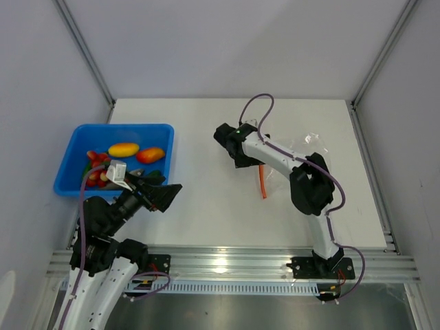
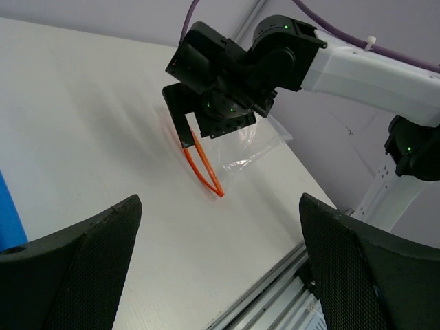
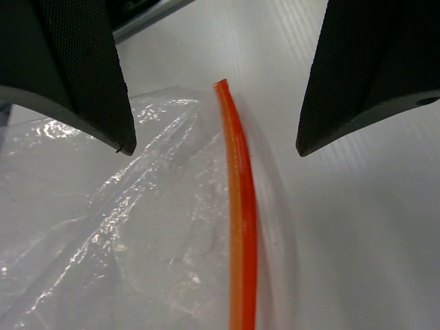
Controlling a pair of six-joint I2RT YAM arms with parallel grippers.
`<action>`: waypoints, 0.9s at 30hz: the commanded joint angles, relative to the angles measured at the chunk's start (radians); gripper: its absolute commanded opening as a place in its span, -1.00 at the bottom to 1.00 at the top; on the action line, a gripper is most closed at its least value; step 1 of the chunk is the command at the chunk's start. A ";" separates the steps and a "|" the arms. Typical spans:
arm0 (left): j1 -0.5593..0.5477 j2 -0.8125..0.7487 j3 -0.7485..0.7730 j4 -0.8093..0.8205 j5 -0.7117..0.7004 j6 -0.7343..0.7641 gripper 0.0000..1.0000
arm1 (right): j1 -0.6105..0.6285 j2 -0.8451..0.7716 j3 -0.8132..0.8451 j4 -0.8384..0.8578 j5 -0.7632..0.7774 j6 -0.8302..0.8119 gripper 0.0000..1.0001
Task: Place the food in the zip-top bag and seal the zipper
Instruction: Open the zipper of the food storage bag at the center of the board.
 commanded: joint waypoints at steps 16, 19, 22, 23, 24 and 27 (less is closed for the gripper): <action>-0.002 -0.027 0.050 -0.063 -0.066 0.034 0.93 | 0.007 0.260 0.158 -0.274 0.352 0.035 0.96; -0.002 -0.032 0.051 -0.065 -0.064 0.034 0.92 | 0.006 0.291 0.160 -0.283 0.367 0.051 0.95; -0.002 -0.032 0.054 -0.065 -0.063 0.034 0.93 | 0.001 0.314 0.157 -0.297 0.399 0.075 0.85; -0.002 -0.033 0.053 -0.065 -0.061 0.034 0.93 | 0.000 0.318 0.157 -0.309 0.412 0.087 0.83; -0.002 -0.032 0.054 -0.069 -0.061 0.035 0.93 | -0.003 0.326 0.158 -0.341 0.423 0.123 0.79; -0.002 -0.036 0.051 -0.074 -0.066 0.035 0.93 | -0.016 0.335 0.143 -0.360 0.458 0.157 0.54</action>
